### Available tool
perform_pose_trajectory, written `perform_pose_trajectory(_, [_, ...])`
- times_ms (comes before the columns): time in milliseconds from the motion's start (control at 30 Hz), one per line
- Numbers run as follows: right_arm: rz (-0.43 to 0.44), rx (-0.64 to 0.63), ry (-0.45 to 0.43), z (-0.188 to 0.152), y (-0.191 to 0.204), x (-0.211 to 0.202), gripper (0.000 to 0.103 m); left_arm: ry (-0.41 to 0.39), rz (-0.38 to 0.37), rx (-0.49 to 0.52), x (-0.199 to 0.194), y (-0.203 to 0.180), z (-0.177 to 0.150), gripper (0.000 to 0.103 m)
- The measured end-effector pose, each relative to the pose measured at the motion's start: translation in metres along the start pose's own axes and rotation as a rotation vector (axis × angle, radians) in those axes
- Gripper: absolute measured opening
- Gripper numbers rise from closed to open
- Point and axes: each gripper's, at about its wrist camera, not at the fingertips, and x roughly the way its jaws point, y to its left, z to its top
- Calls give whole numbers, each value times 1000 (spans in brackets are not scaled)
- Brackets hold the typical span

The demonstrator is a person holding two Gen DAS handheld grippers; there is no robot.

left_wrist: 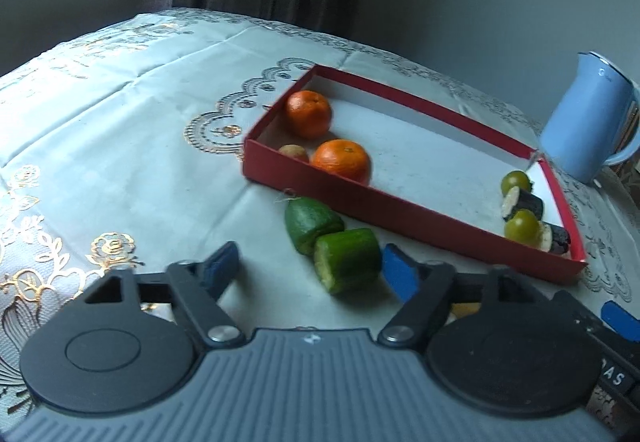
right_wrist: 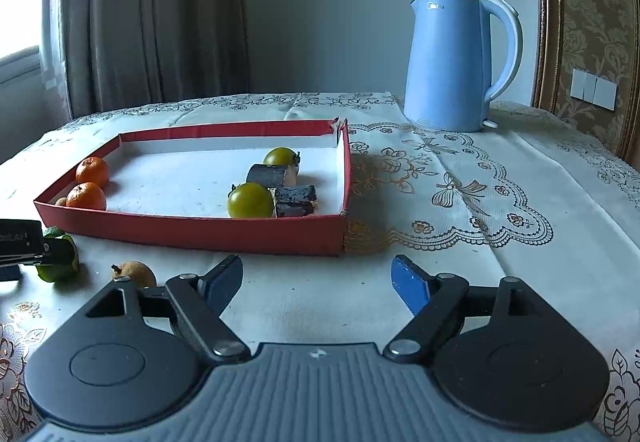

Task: Organize fruits
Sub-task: 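Close the left gripper on the green cucumber piece, then carry the cucumber piece into the red tray and open the left gripper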

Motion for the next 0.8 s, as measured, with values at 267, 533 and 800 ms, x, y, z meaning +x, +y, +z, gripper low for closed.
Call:
perform_pose_trajectory(267, [0,7,-4,0,-1,-1,83,7,-52,42,2,-12,-6,33])
perform_pose_trajectory(533, [-3,11,-1,0,-2,-1,83,-7,-67,81,-6,-12,-9,28])
perform_pose_trajectory(800, [-2,18,-1,0,-3,-1,83,-73,-86,138,-24,-5,3,27])
